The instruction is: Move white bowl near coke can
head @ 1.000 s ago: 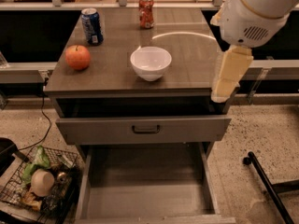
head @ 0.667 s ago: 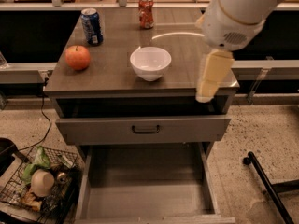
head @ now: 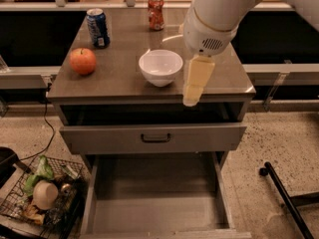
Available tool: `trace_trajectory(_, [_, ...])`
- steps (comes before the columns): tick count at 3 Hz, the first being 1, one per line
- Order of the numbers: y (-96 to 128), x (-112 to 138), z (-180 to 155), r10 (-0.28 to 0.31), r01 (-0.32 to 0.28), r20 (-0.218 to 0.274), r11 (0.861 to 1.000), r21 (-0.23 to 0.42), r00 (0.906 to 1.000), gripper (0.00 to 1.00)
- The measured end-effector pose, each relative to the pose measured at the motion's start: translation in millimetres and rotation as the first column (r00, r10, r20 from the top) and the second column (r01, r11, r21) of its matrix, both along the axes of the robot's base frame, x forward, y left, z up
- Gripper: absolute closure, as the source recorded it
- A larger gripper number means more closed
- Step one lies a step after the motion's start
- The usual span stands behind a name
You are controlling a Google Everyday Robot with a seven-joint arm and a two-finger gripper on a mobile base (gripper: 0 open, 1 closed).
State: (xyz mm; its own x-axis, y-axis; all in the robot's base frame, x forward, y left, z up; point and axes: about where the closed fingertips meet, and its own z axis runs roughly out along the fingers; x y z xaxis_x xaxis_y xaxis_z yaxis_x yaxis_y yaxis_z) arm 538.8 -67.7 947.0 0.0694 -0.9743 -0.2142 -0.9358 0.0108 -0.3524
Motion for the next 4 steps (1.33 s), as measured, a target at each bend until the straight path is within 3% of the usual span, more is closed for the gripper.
trace_trajectory(3, [27,34,-67,0.017,-0.02,-0.099,0.999,-0.026,0.995,0.0])
trace_trajectory(4, [36,40,-79,0.03,-0.032,-0.117,0.999,-0.021,0.9927,0.17])
